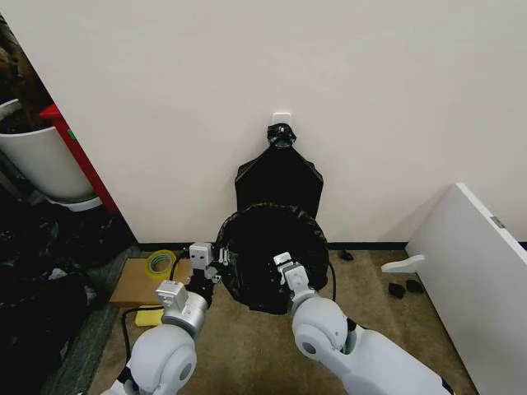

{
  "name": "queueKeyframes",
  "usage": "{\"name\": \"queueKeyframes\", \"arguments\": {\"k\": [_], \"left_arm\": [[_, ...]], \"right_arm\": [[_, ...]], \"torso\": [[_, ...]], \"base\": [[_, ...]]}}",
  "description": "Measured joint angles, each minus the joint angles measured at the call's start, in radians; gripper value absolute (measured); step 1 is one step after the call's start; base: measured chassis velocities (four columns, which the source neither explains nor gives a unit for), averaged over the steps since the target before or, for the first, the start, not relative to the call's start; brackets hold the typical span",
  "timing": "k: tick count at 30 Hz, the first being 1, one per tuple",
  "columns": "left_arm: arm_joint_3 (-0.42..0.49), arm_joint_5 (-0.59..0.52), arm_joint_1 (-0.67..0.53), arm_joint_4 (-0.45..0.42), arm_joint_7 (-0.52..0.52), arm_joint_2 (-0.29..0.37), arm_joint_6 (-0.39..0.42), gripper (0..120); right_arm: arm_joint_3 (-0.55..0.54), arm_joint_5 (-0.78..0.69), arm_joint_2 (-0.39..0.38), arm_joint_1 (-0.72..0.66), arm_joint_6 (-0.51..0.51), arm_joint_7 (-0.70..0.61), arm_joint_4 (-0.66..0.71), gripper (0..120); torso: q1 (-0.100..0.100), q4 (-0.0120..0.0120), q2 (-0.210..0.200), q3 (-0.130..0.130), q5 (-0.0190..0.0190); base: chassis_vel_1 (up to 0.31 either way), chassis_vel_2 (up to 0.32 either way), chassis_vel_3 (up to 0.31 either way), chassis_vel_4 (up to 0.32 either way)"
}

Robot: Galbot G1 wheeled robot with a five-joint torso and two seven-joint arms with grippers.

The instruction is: Place the garbage bag over the trash bin.

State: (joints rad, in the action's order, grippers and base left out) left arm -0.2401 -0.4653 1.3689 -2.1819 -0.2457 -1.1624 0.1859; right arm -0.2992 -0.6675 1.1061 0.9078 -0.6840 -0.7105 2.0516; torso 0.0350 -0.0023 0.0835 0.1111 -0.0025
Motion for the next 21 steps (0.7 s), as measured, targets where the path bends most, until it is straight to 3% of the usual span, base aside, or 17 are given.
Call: {"name": "queueKeyframes", "arguments": {"k": [3, 10, 21], "left_arm": [[0.001, -0.012, -0.002, 0.010, -0.001, -0.002, 0.000, 1], [0.010, -0.021, 0.004, 0.026, -0.002, -0.005, 0.002, 1], [0.027, 0.000, 0.033, 0.010, -0.001, -0.014, 0.004, 1]], "right_arm": [[0.001, -0.005, -0.004, 0.010, 0.041, 0.028, 0.028, 0], [0.004, 0.047, 0.010, 0.009, 0.283, 0.172, 0.018, 0], [0.017, 0.118, 0.055, -0.065, 0.369, 0.209, -0.102, 0]], "torso": [[0.000, 0.0000, 0.000, 0.000, -0.0001], [0.000, 0.0000, 0.000, 0.000, -0.0001], [0.000, 0.0001, 0.000, 0.000, -0.0001]], "base": [[0.000, 0.000, 0.000, 0.000], [0.000, 0.000, 0.000, 0.000], [0.000, 0.000, 0.000, 0.000]]}}
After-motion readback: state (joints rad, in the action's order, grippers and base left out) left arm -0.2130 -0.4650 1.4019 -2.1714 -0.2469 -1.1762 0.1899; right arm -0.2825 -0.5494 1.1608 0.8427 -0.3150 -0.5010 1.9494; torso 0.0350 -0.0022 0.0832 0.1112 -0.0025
